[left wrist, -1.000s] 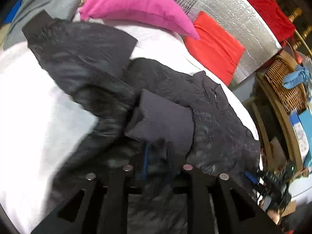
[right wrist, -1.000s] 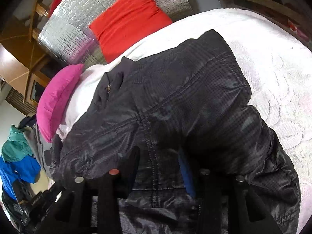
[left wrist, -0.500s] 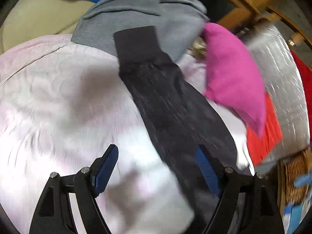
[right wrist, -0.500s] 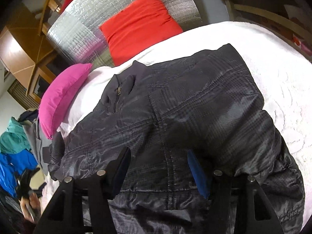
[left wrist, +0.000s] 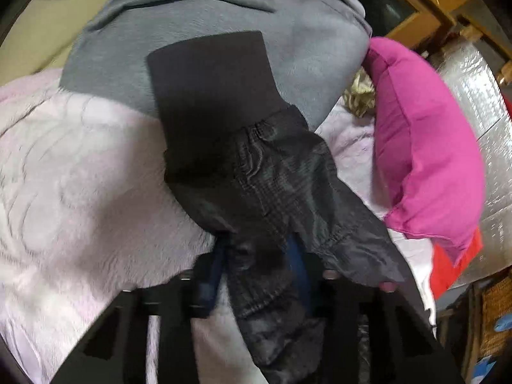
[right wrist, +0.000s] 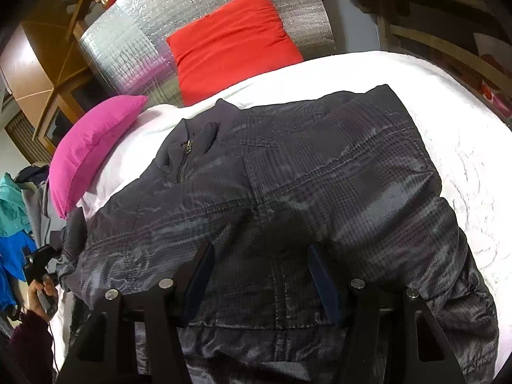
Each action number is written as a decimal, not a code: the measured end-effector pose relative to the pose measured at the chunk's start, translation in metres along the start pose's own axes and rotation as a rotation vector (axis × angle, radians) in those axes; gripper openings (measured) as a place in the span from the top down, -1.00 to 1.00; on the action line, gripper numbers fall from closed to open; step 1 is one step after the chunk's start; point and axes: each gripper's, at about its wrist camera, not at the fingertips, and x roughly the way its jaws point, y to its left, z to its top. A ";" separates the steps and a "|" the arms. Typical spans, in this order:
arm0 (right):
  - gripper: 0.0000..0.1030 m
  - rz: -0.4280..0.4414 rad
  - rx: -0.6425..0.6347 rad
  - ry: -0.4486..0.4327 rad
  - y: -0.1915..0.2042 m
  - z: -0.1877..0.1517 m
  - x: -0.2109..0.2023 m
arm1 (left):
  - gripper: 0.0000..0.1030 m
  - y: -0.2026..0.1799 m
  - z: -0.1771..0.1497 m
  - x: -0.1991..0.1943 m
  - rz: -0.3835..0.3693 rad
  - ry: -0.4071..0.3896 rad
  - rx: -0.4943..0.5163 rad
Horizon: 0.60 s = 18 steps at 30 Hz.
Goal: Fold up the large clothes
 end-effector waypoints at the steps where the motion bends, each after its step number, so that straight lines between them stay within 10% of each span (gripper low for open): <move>1: -0.25 -0.002 -0.003 -0.003 0.000 0.000 0.000 | 0.74 -0.001 0.001 0.002 0.001 -0.001 0.009; 18: -0.25 0.131 0.175 -0.094 -0.025 0.012 -0.038 | 0.85 -0.146 -0.055 -0.193 -0.174 -0.253 0.524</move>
